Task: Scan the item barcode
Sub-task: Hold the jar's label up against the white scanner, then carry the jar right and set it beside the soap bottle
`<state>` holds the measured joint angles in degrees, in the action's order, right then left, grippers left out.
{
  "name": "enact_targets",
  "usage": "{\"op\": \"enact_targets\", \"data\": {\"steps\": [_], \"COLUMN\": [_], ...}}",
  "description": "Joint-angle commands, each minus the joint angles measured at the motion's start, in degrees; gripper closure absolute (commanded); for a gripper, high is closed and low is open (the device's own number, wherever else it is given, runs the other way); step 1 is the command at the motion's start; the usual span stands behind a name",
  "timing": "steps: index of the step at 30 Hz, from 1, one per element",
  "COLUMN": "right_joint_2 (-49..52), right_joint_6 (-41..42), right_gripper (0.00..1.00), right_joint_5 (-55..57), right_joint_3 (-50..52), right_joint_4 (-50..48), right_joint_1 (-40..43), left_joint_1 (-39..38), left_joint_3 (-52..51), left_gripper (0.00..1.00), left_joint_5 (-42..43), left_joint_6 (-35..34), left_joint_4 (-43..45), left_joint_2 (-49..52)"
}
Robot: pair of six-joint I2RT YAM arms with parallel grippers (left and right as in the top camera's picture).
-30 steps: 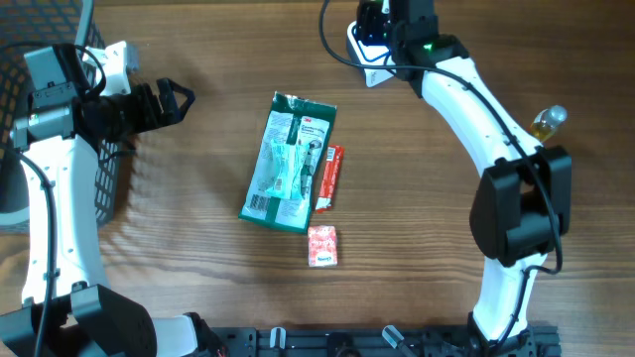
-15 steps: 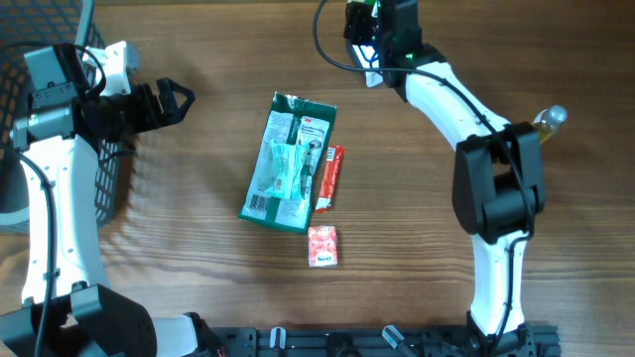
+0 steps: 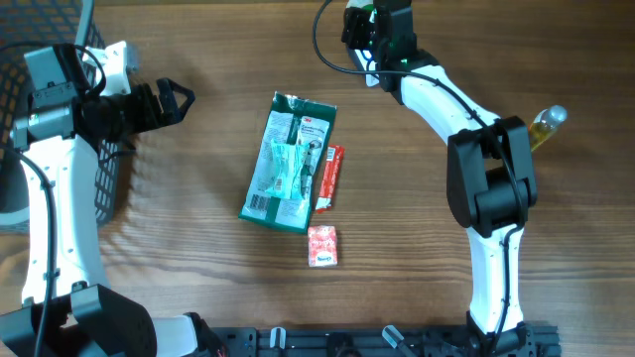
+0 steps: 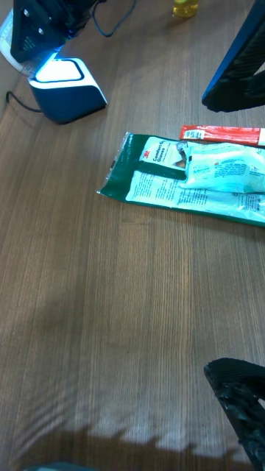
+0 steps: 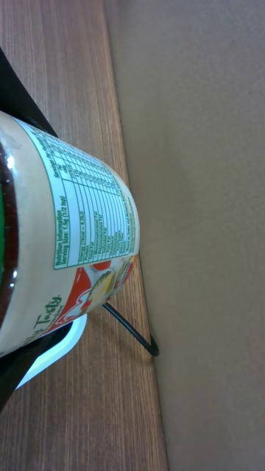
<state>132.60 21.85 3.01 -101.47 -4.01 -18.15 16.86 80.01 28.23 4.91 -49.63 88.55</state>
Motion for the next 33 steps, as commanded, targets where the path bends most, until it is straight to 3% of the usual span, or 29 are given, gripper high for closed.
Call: {"op": "enact_targets", "data": {"steps": [1,6,10,18,23,26,33], "right_joint_2": [1.01,-3.87,-13.0,-28.79,-30.8,-30.03,-29.83], "right_joint_6": [0.66,-5.03,-10.78,-11.3,-11.32,-11.13,-11.17], "right_gripper": [0.96,0.96,0.96,0.95,0.86,0.86,0.87], "right_joint_5": [1.4,1.33,1.27,3.34,3.37,3.34,3.39], "right_joint_3": [-1.16,-1.18,-1.18,-1.18,-1.14,1.07,13.99], "right_joint_4": [-1.42,-2.23,4.09,34.56,55.65,65.05,65.61], "right_joint_1": [0.42,0.59,0.83,2.36,3.28,3.41,3.43], "left_joint_1": [-0.09,-0.09,-0.09,-0.09,-0.09,-0.09,-0.09], "left_joint_3": [0.26,0.26,0.26,0.26,0.26,0.26,0.26], "left_gripper": [0.0,0.0,0.0,0.0,0.0,0.0,0.0], "left_joint_5": [0.66,0.66,0.66,0.68,0.66,0.66,0.66], "left_joint_6": [0.87,0.87,0.87,0.87,0.87,0.87,0.87], "left_joint_4": [0.15,0.13,0.13,0.15,0.15,0.15,0.15], "left_joint_2": [0.31,0.31,0.31,0.31,0.31,0.31,0.31]}}
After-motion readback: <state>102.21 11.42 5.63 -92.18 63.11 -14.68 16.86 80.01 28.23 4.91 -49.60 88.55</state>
